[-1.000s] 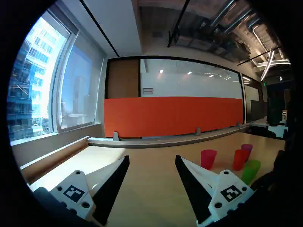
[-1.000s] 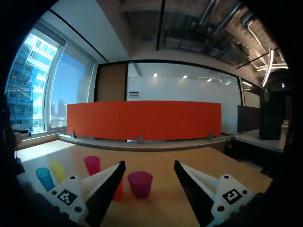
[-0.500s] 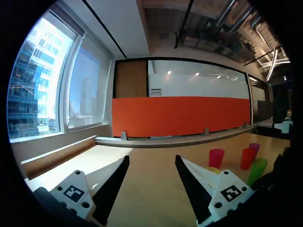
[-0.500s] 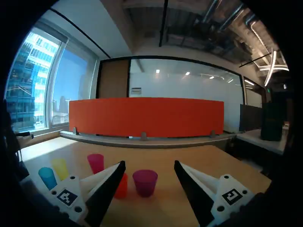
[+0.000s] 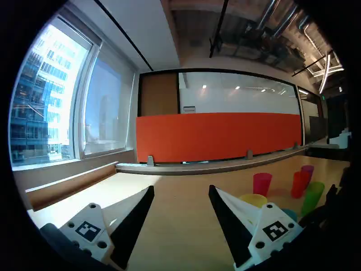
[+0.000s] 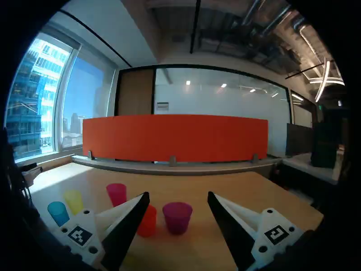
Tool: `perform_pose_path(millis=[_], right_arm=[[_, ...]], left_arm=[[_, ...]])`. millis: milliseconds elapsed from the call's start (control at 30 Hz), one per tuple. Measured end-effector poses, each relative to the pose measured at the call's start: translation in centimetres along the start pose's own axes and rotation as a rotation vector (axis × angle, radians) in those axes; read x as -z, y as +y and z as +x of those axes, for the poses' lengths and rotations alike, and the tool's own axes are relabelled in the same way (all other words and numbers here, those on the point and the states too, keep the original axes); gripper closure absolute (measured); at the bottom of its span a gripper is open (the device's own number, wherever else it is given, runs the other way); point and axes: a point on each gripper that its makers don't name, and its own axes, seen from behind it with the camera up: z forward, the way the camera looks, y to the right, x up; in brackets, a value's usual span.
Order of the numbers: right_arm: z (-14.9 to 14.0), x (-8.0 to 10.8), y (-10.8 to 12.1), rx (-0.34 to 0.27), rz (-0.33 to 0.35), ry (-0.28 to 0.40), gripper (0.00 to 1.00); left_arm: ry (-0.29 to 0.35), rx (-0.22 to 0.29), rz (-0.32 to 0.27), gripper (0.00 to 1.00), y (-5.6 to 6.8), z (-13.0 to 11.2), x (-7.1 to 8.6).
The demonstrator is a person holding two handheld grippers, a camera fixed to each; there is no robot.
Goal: Pour water
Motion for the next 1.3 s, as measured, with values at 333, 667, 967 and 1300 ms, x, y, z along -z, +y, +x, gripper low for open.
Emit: perform_pose_path(millis=[333,667,967,1300], right_arm=[[-0.2,0.2,0.5,-0.004,-0.016,-0.008,0.0],[-0.3,0.6,1.1,-0.011,-0.028,-0.006,0.0],[-0.4,0.7,1.4,-0.023,-0.025,-0.003,0.0],[-0.9,0.7,1.7,-0.03,-0.023,0.005,0.0]], left_arm=[[-0.009,-0.012,-0.013,0.11,1.0,-1.3,0.0],[-0.018,0.009,-0.018,0.11,0.6,-1.7,0.0],[-0.033,0.038,-0.019,0.11,0.2,-2.3,-0.2],[-0.041,0.036,-0.029,0.11,0.4,-2.4,-0.3]])
